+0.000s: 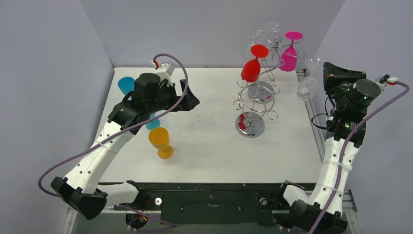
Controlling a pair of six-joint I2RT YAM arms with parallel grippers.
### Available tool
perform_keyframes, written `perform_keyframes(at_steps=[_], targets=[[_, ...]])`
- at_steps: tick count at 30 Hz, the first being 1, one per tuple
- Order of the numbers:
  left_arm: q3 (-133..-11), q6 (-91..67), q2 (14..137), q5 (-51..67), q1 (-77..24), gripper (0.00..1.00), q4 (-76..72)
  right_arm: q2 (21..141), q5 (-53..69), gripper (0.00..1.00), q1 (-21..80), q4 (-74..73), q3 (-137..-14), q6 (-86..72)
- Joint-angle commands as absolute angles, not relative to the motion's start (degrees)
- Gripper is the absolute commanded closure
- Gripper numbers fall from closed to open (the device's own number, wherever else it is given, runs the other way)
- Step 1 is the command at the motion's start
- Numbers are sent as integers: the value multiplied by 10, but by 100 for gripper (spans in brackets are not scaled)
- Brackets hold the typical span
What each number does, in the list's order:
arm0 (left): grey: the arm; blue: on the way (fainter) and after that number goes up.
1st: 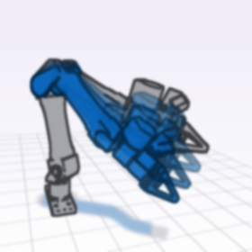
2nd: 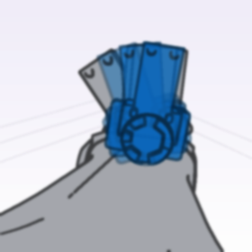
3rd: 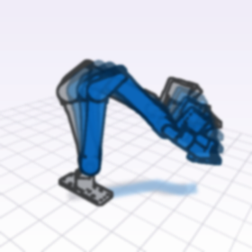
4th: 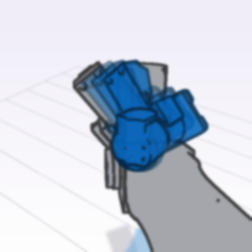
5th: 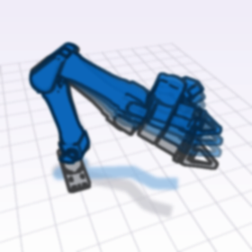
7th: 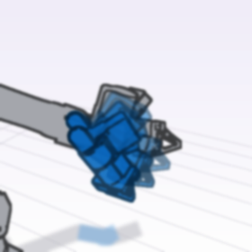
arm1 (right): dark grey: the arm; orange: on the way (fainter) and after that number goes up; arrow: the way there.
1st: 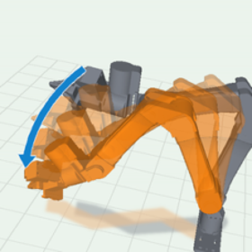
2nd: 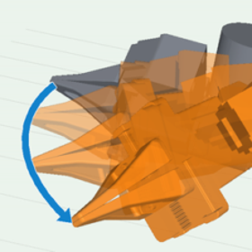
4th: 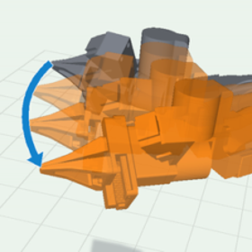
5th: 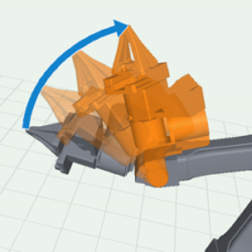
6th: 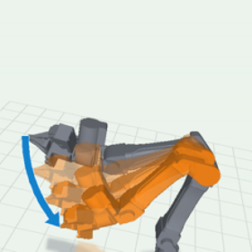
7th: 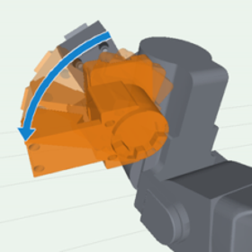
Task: Take the wine glass off the wine glass rack
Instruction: Place the wine glass at the center of the board.
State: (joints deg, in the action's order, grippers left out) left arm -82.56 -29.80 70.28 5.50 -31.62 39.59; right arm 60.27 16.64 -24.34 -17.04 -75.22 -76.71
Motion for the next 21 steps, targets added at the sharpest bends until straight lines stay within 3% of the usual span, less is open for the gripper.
perform_keyframes(at_steps=[1,6,13,21], targets=[[-800,-356,678,127,-324,4,265,568,222,100,-241,-171,-794,-800],[-770,-416,674,169,-332,4,104,568,218,100,-189,-174,-856,-828],[-784,-470,719,186,-337,4,-59,622,142,100,-18,-183,-963,-832],[-792,-513,795,223,-323,4,-210,706,91,100,126,-110,-993,-878]])
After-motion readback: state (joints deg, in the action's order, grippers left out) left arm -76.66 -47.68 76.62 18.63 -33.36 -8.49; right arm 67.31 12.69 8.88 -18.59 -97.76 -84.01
